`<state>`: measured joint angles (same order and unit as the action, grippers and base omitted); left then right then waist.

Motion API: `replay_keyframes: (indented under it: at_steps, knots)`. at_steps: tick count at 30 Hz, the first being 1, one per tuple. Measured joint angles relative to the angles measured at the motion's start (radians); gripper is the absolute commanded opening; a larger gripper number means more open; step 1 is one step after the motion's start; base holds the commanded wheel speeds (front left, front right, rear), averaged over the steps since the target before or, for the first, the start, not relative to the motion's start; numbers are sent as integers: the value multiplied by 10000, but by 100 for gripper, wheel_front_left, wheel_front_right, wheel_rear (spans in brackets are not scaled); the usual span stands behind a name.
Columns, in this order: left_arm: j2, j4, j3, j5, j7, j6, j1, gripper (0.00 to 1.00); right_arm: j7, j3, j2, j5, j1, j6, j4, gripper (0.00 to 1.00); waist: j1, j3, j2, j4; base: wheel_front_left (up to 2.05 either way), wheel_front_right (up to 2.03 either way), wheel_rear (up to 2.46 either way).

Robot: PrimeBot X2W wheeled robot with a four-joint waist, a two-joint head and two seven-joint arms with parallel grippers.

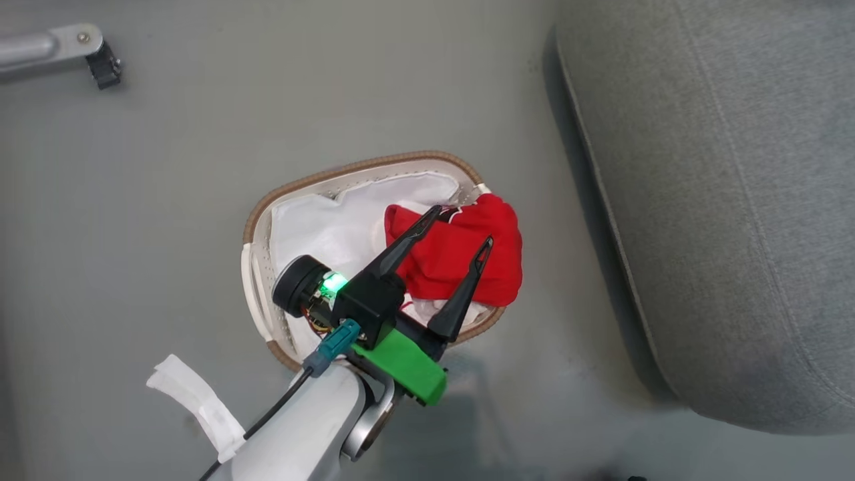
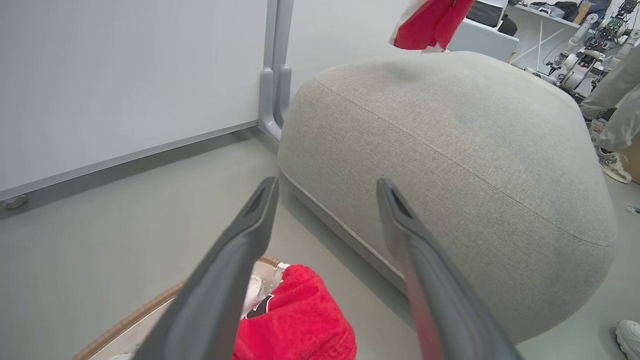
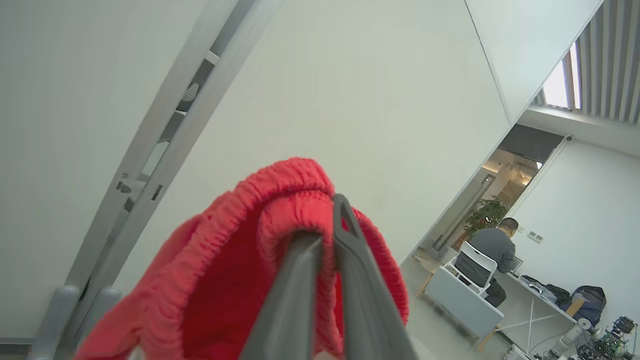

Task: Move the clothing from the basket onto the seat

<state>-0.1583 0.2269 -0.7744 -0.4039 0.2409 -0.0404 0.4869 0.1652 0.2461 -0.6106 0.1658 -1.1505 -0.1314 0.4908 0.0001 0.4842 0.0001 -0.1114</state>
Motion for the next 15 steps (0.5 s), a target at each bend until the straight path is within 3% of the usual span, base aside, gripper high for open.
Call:
replay_keyframes:
  at_steps: [5,14,15]
  knots:
    - [-65,-121,-2,102,-21,65,149,100,-180,800,318,253,634,0,1375,0,0,655,0,388,0,0,0]
    - [-209,-123,125,100,-6,203,249,100,487,1615,1893,585,2308,0,3189,0,1,1385,0,687,0,0,0]
    - [-228,-121,144,98,-6,230,249,100,591,1695,2050,602,2405,0,3229,8,1,1391,0,657,0,0,0]
